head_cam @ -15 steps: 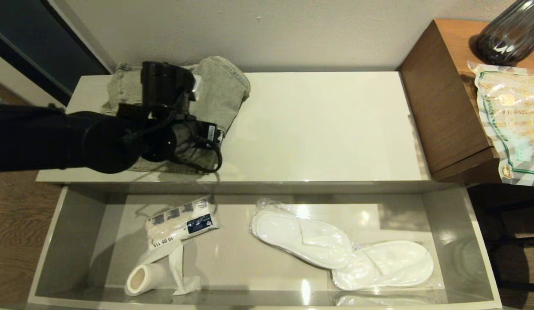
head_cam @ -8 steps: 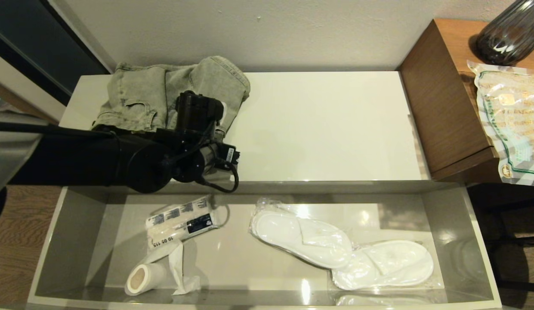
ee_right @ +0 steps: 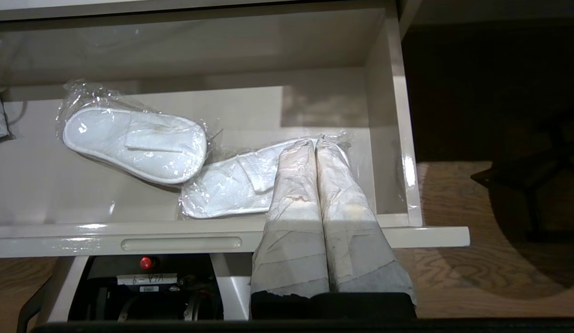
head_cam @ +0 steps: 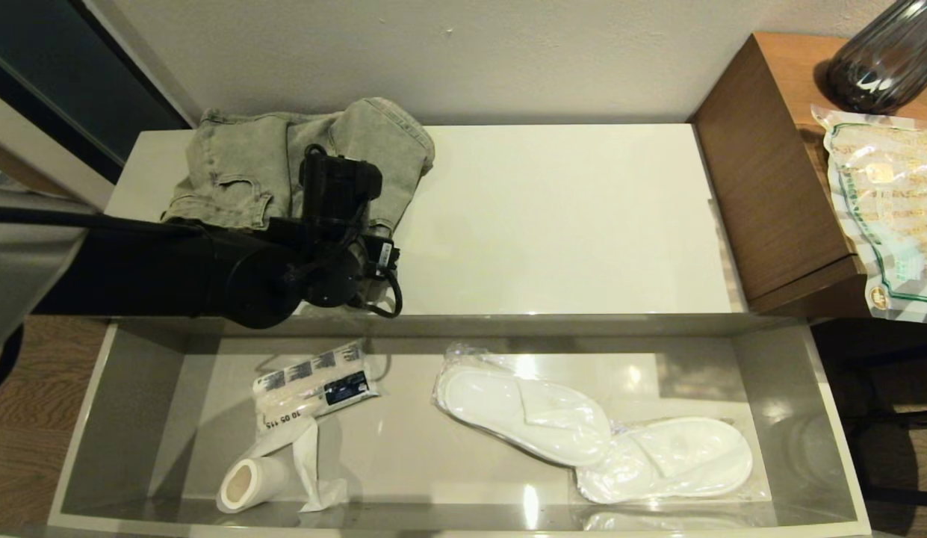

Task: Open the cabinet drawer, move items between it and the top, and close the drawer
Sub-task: Pick up the shorts on the table

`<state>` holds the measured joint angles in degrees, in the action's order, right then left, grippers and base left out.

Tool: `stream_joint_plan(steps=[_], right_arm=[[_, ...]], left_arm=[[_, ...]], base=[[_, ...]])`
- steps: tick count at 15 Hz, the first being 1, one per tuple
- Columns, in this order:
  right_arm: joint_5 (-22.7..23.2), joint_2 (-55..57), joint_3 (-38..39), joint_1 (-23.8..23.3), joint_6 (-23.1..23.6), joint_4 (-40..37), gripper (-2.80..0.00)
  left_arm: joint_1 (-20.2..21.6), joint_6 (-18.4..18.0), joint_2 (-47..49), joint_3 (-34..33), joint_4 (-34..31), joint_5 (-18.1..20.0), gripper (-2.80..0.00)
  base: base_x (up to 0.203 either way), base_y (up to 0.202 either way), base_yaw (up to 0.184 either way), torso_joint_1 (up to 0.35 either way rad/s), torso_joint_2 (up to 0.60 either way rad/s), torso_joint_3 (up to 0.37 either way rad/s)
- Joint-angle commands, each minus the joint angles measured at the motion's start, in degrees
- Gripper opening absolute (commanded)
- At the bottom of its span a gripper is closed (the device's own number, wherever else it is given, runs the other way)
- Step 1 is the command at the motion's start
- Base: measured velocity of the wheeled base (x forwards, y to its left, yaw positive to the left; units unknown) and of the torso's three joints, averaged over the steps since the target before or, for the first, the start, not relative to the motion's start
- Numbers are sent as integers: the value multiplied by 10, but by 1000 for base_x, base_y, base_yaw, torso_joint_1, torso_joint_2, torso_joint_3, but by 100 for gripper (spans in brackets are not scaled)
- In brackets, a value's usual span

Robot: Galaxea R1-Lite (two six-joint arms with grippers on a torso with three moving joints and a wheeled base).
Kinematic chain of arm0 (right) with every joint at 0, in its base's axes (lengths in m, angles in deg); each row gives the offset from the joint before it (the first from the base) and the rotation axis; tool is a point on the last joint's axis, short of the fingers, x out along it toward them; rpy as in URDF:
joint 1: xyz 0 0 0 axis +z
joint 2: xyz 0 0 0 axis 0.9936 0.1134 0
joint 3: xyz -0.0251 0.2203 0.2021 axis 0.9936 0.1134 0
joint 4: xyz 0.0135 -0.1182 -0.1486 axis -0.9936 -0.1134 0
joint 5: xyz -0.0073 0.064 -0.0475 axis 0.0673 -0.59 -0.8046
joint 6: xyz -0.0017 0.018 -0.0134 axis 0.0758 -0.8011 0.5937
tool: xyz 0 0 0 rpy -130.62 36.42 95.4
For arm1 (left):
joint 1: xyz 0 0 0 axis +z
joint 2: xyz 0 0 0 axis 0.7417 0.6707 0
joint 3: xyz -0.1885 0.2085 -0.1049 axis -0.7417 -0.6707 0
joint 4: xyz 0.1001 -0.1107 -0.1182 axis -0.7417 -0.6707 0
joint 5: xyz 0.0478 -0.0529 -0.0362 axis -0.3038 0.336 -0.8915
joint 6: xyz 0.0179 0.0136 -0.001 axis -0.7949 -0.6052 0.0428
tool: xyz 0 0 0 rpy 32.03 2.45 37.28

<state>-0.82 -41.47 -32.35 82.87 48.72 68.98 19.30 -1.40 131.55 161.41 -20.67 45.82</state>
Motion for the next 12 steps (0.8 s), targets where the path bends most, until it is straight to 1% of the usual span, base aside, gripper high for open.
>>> stream_joint_plan(steps=[1,3,4,5,8,12], right_arm=[[0,1,1,0,0,0,-280],[0,1,1,0,0,0,-280],[0,1,1,0,-1,0,-280],[0,1,1,0,0,0,-280],[0,1,1,0,-1,0,-280],[0,1,1,0,-1,0,-280]], left_arm=[[14,-3,-4,1,11,-21,0],[20,-3,-7,-1,12,-25,0],[23,-3,-4,-11,12,-25,0],[27,-2,2,-35,13,-25,0],[33,4,15,-54,14,-26,0],[37,3,20,-54,14,-26,0]], base=[[0,0,0,0,0,0],[0,0,0,0,0,0],[0,0,0,0,0,0],[0,0,0,0,0,0],[0,0,0,0,0,0],[0,0,0,0,0,0]])
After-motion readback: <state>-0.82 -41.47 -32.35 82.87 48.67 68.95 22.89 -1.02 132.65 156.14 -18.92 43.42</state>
